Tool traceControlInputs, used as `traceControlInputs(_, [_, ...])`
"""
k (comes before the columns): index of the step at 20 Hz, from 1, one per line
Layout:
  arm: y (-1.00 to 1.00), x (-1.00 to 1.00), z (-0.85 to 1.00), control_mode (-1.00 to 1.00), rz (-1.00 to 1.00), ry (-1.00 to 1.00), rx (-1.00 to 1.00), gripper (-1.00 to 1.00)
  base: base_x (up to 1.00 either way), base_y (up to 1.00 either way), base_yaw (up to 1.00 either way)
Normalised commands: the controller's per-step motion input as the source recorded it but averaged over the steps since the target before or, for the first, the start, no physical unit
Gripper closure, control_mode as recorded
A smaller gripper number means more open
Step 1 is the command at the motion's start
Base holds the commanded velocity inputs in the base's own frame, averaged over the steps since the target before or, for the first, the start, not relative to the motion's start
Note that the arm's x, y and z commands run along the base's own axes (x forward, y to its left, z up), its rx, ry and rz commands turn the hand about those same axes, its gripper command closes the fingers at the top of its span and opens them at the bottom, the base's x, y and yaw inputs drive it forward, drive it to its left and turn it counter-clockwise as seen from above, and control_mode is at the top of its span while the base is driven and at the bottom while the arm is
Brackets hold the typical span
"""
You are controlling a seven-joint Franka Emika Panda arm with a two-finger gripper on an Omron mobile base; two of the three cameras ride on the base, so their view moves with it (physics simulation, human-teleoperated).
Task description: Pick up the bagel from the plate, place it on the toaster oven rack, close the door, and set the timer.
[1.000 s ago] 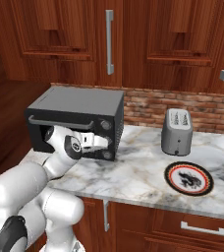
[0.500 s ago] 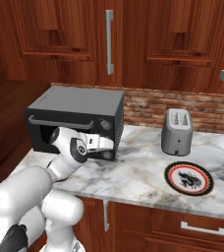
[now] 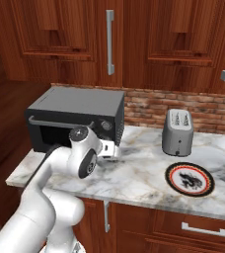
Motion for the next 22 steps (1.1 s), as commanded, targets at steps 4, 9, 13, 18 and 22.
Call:
traceControlInputs(4, [-0.14, 0.04, -0.19, -1.00, 0.26, 0.29, 0.48, -1.00, 0.00, 0.00, 0.00])
traceControlInputs(9, [-0.03, 0.61, -0.01, -1.00, 0.21, 0.34, 0.50, -1.00, 0.00, 0.00, 0.00])
traceControlInputs(13, [0.00, 0.79, 0.00, -1.00, 0.10, 0.40, 0.49, -1.00, 0.00, 0.00, 0.00])
traceControlInputs(18, [0.00, 0.38, -0.09, -1.00, 0.05, 0.24, 0.40, -1.00, 0.00, 0.00, 0.00])
traceControlInputs(22, [0.00, -0.06, -0.21, -1.00, 0.01, -0.04, 0.21, -1.00, 0.00, 0.00, 0.00])
